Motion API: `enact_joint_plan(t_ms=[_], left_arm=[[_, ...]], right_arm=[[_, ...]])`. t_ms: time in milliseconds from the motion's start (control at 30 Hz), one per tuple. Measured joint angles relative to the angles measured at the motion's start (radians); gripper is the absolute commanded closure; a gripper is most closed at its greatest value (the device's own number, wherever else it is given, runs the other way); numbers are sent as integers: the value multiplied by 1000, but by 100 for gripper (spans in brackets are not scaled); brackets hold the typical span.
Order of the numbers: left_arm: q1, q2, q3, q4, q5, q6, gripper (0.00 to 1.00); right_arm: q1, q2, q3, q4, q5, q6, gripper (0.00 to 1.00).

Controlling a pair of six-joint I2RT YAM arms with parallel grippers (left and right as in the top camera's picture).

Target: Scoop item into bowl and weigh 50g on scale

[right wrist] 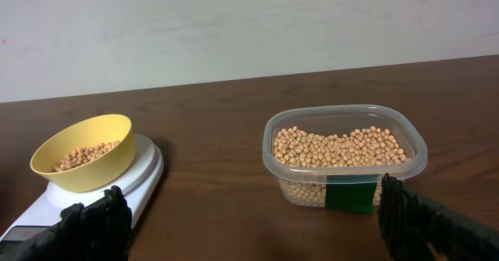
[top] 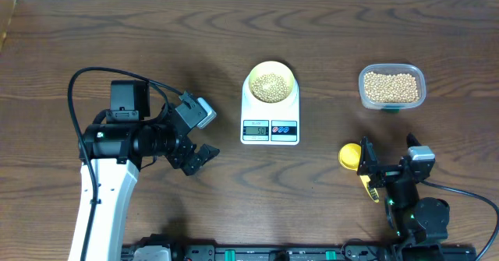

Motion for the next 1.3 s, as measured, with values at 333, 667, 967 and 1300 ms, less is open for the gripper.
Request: enact_joint_plan(t_ms=[333,667,967,1300], left_arm=[[0,0,0,0,0,0,2],[0,-2,0,-20,6,-142,2],[0,-335,0,-168,-96,-373,2],[0,-631,0,-299,-178,-406,2]], right_arm=[[0,0,0,0,0,0,1],[0,0,0,0,0,0,1],[0,0,0,0,0,0,1],[1,0,0,1,0,0,1]])
